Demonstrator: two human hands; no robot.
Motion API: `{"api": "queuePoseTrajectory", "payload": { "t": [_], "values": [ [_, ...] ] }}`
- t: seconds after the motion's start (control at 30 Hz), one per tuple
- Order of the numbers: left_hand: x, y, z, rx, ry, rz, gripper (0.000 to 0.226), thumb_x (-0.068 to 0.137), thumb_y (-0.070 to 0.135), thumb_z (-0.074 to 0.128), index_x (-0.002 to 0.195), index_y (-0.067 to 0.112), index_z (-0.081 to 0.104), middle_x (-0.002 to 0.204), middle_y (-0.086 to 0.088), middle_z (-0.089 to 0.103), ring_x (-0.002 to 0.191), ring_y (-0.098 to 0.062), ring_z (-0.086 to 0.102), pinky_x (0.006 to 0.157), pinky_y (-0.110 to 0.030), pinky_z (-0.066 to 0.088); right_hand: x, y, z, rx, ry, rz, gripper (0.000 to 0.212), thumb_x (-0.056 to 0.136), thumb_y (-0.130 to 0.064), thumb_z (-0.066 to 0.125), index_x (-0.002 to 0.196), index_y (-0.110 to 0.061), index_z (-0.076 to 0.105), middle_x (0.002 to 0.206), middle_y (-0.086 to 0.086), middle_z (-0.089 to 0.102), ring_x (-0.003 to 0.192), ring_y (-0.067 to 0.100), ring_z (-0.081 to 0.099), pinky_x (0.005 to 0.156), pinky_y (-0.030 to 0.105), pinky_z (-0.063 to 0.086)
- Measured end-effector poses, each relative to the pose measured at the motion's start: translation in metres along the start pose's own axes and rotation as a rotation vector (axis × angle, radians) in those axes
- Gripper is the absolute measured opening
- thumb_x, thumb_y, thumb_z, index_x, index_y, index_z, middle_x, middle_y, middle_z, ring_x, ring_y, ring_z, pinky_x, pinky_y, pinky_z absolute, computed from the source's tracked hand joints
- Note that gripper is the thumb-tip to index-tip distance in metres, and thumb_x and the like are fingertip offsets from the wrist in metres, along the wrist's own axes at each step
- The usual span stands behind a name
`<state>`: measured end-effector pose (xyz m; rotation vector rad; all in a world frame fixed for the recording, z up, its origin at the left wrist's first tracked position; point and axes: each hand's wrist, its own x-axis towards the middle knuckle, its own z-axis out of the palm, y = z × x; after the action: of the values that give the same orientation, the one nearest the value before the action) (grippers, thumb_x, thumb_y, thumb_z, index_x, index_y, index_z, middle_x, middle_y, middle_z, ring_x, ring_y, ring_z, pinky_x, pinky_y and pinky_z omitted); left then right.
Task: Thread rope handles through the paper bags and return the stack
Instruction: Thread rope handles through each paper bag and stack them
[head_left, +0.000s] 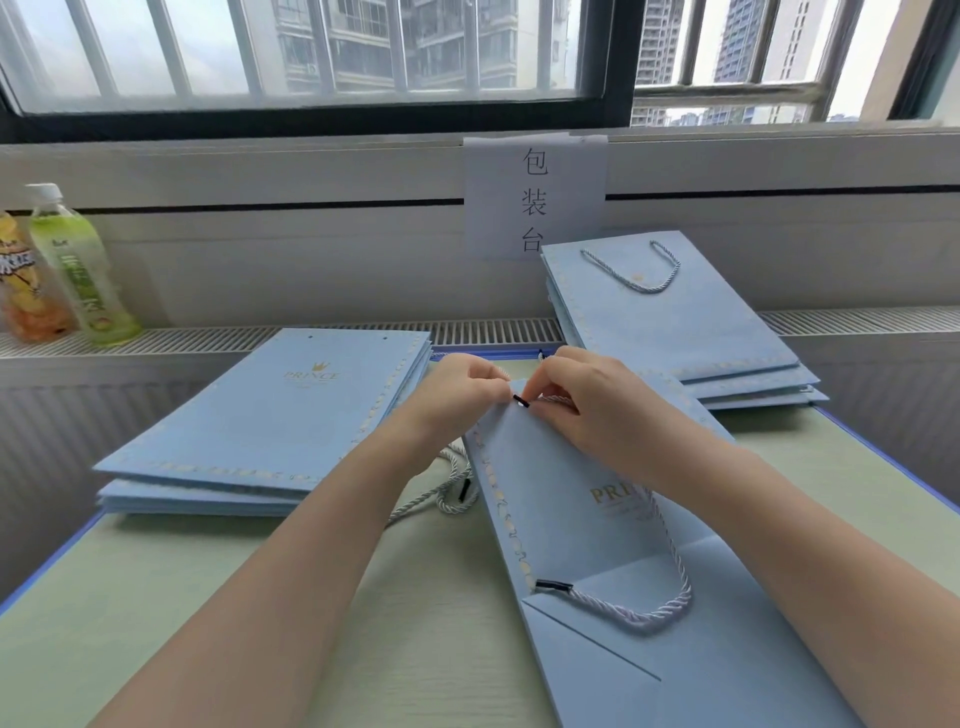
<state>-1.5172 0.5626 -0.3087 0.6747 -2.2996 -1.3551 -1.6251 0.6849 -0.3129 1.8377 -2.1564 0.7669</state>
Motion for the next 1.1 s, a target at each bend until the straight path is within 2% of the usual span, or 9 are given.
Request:
{"api": "queuePoseTrajectory", "payload": {
  "t": [0.1,0.2,0.3,0.53,0.73,0.83,0.93,1.0,1.1],
  "values": [
    [-0.002,0.002,-0.002,0.005,-0.002,0.025,0.016,0.090,0.012,0.058,0.085,0.000,0.066,0.087,-0.011,0.062,0.082,-0.019,0.055,0.080,-0.033,0.042,0.000,0.002,-0.005,-0.030,0.003,0.010,0.014,0.094,-0.014,0.053,0.099,-0.006,0.064,0.099,0.006,0.057,0.084,0.017,0.049,0.077,0.025,0.039],
    [-0.002,0.003,-0.003,0.011,-0.005,0.048,0.014,0.090,0.017,0.061,0.081,0.008,0.067,0.089,-0.012,0.067,0.082,-0.019,0.059,0.084,-0.038,0.046,0.000,0.004,-0.010,0.002,-0.019,0.033,0.015,0.095,-0.018,0.051,0.097,-0.009,0.063,0.095,0.000,0.055,0.079,0.009,0.046,0.072,0.014,0.035],
    [-0.003,0.004,-0.003,0.008,-0.011,0.054,0.012,0.090,0.012,0.059,0.082,0.008,0.067,0.085,-0.009,0.066,0.080,-0.019,0.058,0.085,-0.038,0.046,-0.001,0.002,-0.008,0.089,-0.034,0.063,0.013,0.095,-0.022,0.052,0.094,-0.013,0.060,0.085,-0.007,0.053,0.072,-0.001,0.045,0.066,0.006,0.034],
    [-0.005,0.008,-0.004,-0.069,0.031,0.099,0.017,0.091,0.007,0.055,0.077,0.008,0.064,0.072,-0.002,0.060,0.065,-0.009,0.053,0.064,-0.021,0.042,0.001,0.003,0.000,0.260,0.063,0.139,0.011,0.094,-0.024,0.053,0.087,-0.019,0.059,0.076,-0.011,0.055,0.066,0.001,0.048,0.061,0.011,0.038],
    [-0.007,0.008,-0.003,-0.187,0.003,0.159,0.015,0.091,0.011,0.055,0.083,0.001,0.062,0.076,-0.009,0.058,0.068,-0.015,0.053,0.068,-0.024,0.042,0.000,0.002,0.003,0.209,0.113,0.105,0.010,0.090,-0.023,0.059,0.082,-0.025,0.053,0.075,-0.016,0.049,0.069,-0.008,0.046,0.062,0.008,0.035],
    [-0.008,0.011,-0.006,-0.242,-0.008,0.165,0.016,0.087,0.017,0.054,0.075,0.008,0.058,0.069,-0.003,0.056,0.063,-0.014,0.053,0.059,-0.018,0.043,0.000,0.003,0.000,0.180,0.194,0.077,0.009,0.089,-0.028,0.061,0.090,-0.023,0.053,0.085,-0.015,0.046,0.069,-0.008,0.045,0.063,0.015,0.038],
    [-0.003,0.019,-0.007,-0.208,0.061,0.065,0.031,0.091,0.001,0.039,0.063,0.009,0.051,0.061,-0.004,0.048,0.056,-0.016,0.043,0.049,-0.019,0.035,-0.001,0.003,-0.002,0.147,0.205,0.050,0.022,0.088,-0.033,0.060,0.106,-0.021,0.056,0.099,-0.014,0.045,0.068,-0.011,0.045,0.067,0.026,0.044],
    [-0.001,0.019,-0.006,-0.177,0.089,0.019,0.034,0.089,-0.002,0.037,0.058,0.011,0.046,0.057,-0.003,0.043,0.053,-0.016,0.036,0.051,-0.024,0.029,-0.001,0.003,0.000,0.115,0.209,0.036,0.028,0.089,-0.033,0.060,0.111,-0.017,0.057,0.103,-0.012,0.045,0.067,-0.014,0.044,0.069,0.021,0.041],
    [-0.004,0.011,-0.004,-0.212,0.070,0.082,0.025,0.080,0.013,0.043,0.056,0.015,0.050,0.055,0.001,0.044,0.051,-0.014,0.040,0.050,-0.023,0.033,0.000,0.002,0.003,0.110,0.232,-0.003,0.022,0.089,-0.026,0.063,0.106,-0.012,0.061,0.100,-0.009,0.045,0.067,-0.007,0.048,0.068,0.006,0.035]
  ]
}}
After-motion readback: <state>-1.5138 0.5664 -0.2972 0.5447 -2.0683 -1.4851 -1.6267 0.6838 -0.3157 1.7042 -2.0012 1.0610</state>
